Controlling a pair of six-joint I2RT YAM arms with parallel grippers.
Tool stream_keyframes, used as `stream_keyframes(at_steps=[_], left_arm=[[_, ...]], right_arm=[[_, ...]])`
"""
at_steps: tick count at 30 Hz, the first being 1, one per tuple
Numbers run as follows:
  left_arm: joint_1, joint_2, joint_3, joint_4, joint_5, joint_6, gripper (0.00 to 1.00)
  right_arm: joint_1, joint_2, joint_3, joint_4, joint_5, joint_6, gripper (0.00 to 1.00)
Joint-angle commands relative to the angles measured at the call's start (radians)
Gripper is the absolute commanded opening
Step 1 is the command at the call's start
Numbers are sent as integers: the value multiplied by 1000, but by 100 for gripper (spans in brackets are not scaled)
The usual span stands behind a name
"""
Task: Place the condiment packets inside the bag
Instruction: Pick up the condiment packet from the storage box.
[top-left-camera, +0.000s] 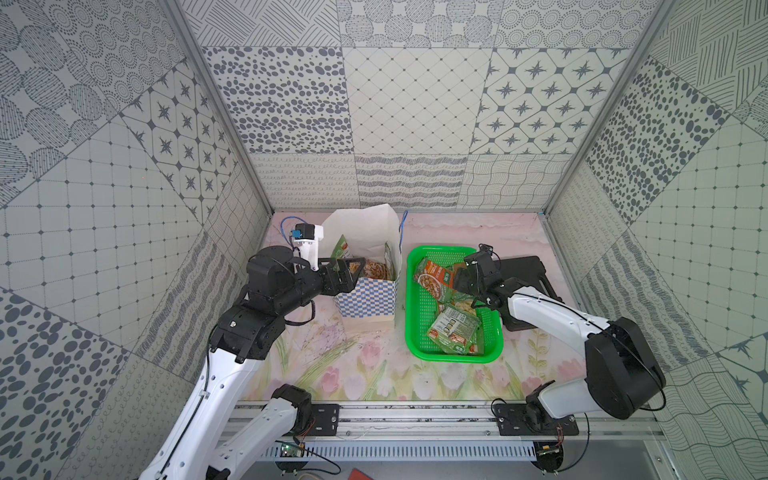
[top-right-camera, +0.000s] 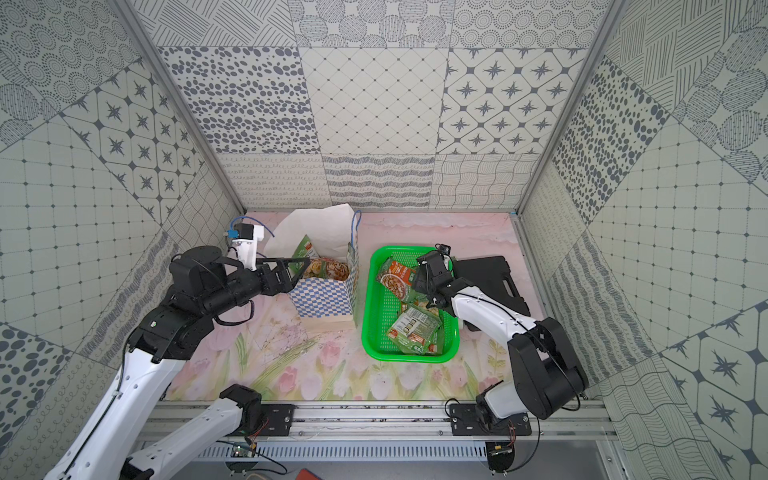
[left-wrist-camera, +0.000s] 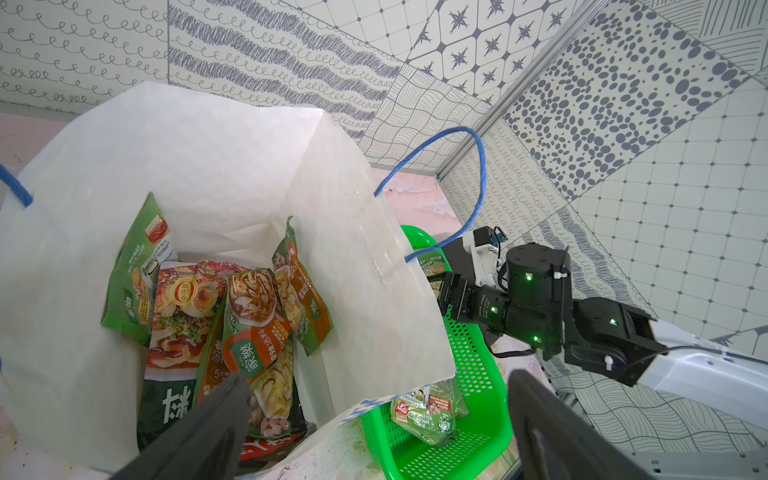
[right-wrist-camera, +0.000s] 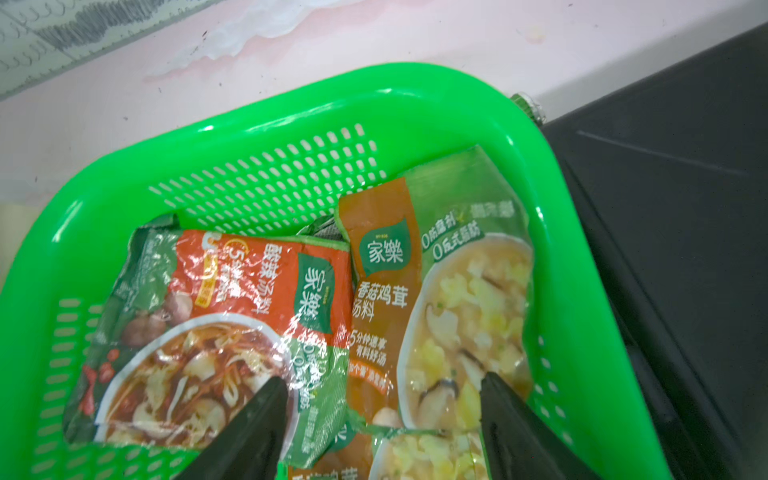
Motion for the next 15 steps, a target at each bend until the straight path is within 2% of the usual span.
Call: stream_keyframes(at_steps=[1,9,15], left_arm=[[3,1,3,46,18,13,99],[4,-4,2,47,14,15,99],[4,-10,2,47,12,16,99]], right_arm=[[-1,-11,-45,-37,39,158,82],[-4,115,-4,-31,47,269,82],[-6,176,9,39,58,334,81]])
